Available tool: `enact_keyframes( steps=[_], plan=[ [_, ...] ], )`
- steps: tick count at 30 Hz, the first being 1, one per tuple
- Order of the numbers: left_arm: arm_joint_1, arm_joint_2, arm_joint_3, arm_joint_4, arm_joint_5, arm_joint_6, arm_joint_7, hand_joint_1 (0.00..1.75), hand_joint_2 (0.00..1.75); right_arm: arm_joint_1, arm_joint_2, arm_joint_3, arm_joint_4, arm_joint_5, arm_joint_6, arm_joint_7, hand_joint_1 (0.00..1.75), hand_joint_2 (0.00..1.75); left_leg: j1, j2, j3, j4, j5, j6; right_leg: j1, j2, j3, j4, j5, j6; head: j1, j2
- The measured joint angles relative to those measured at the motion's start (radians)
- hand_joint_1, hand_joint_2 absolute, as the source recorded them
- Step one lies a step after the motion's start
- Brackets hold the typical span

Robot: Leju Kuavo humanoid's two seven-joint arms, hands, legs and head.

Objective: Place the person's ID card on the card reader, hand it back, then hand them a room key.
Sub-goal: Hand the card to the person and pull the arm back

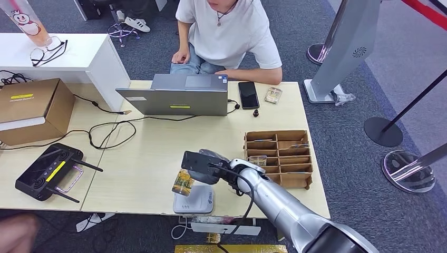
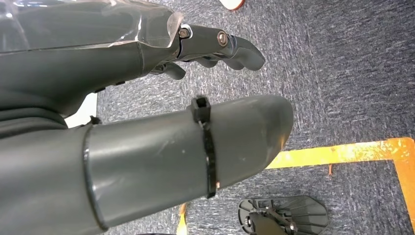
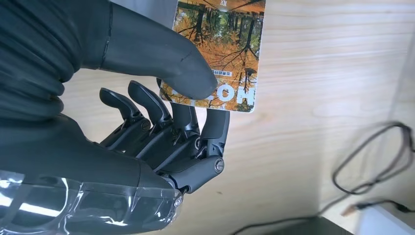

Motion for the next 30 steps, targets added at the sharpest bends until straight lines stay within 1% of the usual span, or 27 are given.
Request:
enact_keyframes(
  steps=[12, 22, 30],
  plan=[
    [0.001, 0.002, 0.000, 0.000, 0.010, 0.001, -0.012, 0.00, 0.00, 0.006, -0.042, -0.035, -0.162, -0.021, 0.004, -0.015, 1.75, 1.75, 0.000, 0.000, 0.000, 0.000, 0.000, 0.000, 0.000, 0.000, 0.000, 0.000, 0.000, 0.000, 0.000, 0.000],
    [0.001, 0.002, 0.000, 0.000, 0.011, 0.002, -0.016, 0.00, 0.00, 0.023, -0.063, -0.042, -0.227, -0.021, -0.001, -0.020, 1.75, 1.75, 0.000, 0.000, 0.000, 0.000, 0.000, 0.000, 0.000, 0.000, 0.000, 0.000, 0.000, 0.000, 0.000, 0.000],
    [0.002, 0.002, 0.000, 0.000, 0.013, 0.005, -0.020, 0.00, 0.00, 0.046, -0.078, -0.047, -0.279, -0.014, -0.023, -0.028, 1.75, 1.75, 0.000, 0.000, 0.000, 0.000, 0.000, 0.000, 0.000, 0.000, 0.000, 0.000, 0.000, 0.000, 0.000, 0.000]
  ],
)
